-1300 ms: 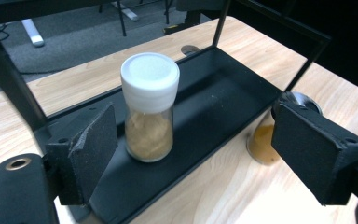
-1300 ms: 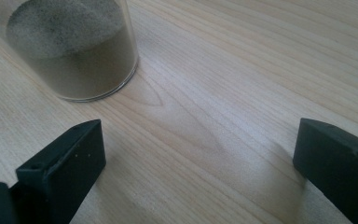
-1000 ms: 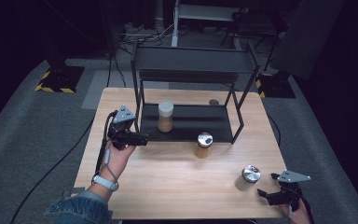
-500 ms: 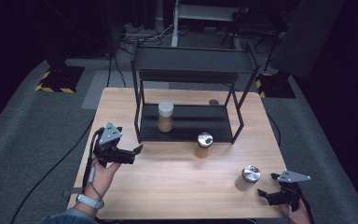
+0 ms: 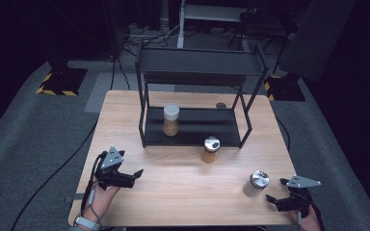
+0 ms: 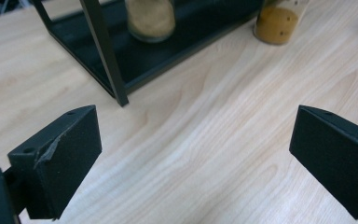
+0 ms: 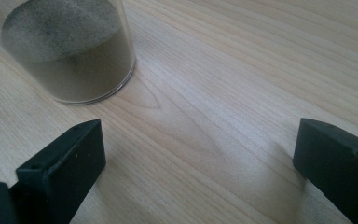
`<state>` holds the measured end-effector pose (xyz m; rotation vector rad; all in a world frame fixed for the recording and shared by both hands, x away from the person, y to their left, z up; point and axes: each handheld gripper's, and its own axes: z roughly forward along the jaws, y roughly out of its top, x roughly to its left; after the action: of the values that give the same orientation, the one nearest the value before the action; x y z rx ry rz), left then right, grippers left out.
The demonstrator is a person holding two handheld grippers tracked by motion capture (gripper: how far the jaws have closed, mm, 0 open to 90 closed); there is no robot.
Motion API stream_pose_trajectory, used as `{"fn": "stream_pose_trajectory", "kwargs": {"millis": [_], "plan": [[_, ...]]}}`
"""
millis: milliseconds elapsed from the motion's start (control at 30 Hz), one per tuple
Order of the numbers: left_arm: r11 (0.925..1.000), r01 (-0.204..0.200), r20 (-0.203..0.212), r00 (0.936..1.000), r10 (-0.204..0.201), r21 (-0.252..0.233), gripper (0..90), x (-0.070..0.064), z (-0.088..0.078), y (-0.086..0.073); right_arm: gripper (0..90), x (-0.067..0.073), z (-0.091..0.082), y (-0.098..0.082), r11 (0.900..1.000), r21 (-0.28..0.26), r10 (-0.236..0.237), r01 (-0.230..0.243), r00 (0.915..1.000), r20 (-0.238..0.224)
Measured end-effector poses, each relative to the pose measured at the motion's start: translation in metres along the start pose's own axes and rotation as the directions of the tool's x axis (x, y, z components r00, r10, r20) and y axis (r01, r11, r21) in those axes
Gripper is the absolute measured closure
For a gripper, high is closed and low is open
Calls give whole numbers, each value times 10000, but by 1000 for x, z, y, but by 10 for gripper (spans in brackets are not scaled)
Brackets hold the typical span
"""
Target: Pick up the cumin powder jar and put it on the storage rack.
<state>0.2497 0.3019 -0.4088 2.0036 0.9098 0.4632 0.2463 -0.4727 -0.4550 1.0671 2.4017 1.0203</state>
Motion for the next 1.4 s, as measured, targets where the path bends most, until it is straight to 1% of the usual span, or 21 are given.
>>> {"fn": "stream_pose_trajectory", "kwargs": {"millis": [100,267,333,367,433,533,667,767,833,900,967,1033,1067,1100,1233,1367,1400], "plan": [[9999,114,180,9998,-115,90,18,3,5,-7,19,0,0,0,10000,-1,0,0,10000,2],[9984,-61,73,10000,57,569,33,2,12,-10,19,0,0,0,10000,-3,0,0,10000,5],[9976,121,72,9999,-126,677,34,4,14,-14,19,0,0,0,10000,-3,1,-1,10000,6],[9965,208,35,9998,-212,808,34,4,16,-14,19,0,0,0,10000,-3,2,-2,10000,6],[9956,426,9,9991,-429,840,35,7,18,-18,19,0,0,0,10000,-2,2,-2,10000,5],[9913,622,-127,9980,-612,1162,37,9,22,-21,19,0,0,0,10000,0,3,-3,10000,4],[9857,646,-205,9979,-622,1559,41,10,28,-24,19,0,0,0,10000,2,-4,4,10000,-3],[9836,672,-215,9977,-645,1673,41,10,31,-27,19,0,0,0,10000,2,-4,4,10000,-4],[9781,775,-248,9969,-741,1931,41,9,36,-25,18,0,0,0,10000,2,-17,17,10000,-11],[9748,940,-206,9956,-917,2021,41,11,40,-26,18,0,0,0,10000,4,-20,20,10000,-16],[9760,827,-388,9963,-764,2015,35,8,41,-27,18,-1,0,0,10000,11,-53,53,10000,-52],[9768,702,-466,9970,-620,2022,35,6,42,-27,18,-2,0,1,10000,19,-94,94,9999,-99],[9765,552,-552,9975,-446,2082,32,3,43,-27,19,-2,0,1,9999,19,-102,102,9999,-114],[9757,466,-520,9980,-363,2141,20,4,43,-26,19,-3,0,1,9999,19,-119,119,9998,-138],[9748,429,-476,9983,-333,2189,6,4,43,-26,19,-4,0,1,9999,20,-160,161,9997,-184],[9757,347,-364,9990,-275,2164,1,5,41,-28,22,-6,0,3,9997,94,-233,236,9994,-272],[9753,357,-366,9989,-284,2178,1,5,41,-28,29,-8,-1,5,9998,153,-104,109,9994,-341]]}}
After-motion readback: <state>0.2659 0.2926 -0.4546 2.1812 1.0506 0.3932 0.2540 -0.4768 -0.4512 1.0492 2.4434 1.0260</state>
